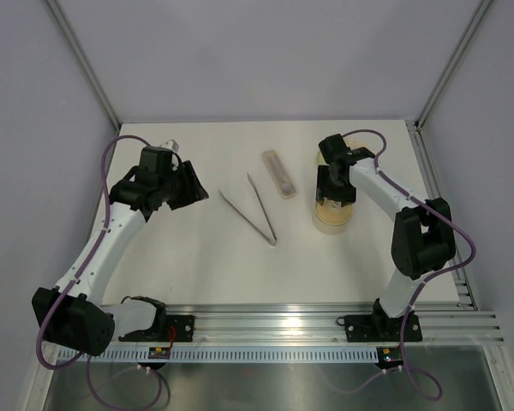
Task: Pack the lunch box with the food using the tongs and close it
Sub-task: Close the box lid on the packing box, then reset both arms
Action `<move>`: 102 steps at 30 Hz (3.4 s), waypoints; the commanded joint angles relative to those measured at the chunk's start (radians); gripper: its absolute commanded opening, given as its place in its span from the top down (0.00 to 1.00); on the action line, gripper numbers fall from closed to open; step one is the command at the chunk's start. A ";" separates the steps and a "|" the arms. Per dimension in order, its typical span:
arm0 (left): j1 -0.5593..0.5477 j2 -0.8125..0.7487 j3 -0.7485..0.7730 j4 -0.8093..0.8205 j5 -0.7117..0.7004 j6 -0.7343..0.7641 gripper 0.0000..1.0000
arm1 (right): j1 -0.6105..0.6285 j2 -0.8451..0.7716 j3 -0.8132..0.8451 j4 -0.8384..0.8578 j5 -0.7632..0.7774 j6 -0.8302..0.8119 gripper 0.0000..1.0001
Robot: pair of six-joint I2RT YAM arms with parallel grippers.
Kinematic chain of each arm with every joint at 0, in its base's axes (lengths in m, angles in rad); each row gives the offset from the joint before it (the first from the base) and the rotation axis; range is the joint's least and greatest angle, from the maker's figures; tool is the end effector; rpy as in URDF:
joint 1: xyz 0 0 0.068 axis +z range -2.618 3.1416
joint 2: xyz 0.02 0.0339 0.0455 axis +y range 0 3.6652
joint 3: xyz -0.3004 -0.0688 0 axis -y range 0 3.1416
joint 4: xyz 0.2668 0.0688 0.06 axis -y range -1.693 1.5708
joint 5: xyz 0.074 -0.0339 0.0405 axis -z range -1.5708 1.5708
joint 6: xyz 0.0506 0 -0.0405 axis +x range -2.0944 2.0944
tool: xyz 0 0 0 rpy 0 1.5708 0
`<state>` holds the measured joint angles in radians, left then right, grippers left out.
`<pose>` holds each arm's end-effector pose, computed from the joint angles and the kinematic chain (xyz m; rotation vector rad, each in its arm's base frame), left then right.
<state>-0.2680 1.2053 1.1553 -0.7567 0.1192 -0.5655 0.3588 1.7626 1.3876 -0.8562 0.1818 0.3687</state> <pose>0.2569 -0.0768 0.3509 -0.3034 2.4187 -0.5293 0.3672 0.1279 0.2498 0.0568 2.7597 -0.0668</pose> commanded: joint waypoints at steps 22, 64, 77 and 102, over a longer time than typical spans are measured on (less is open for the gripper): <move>-0.004 0.003 0.000 0.045 0.003 0.009 0.49 | -0.017 -0.071 0.010 -0.001 -0.056 -0.008 0.32; -0.005 -0.038 0.003 0.030 -0.039 0.018 0.39 | -0.018 -0.609 -0.217 0.088 0.349 0.154 0.01; -0.004 -0.055 0.030 0.022 -0.073 0.045 0.02 | -0.018 -0.857 -0.417 -0.022 0.455 0.280 0.00; -0.004 -0.058 0.052 0.036 -0.049 0.055 0.01 | -0.032 -0.746 -0.374 -0.141 0.587 0.529 0.01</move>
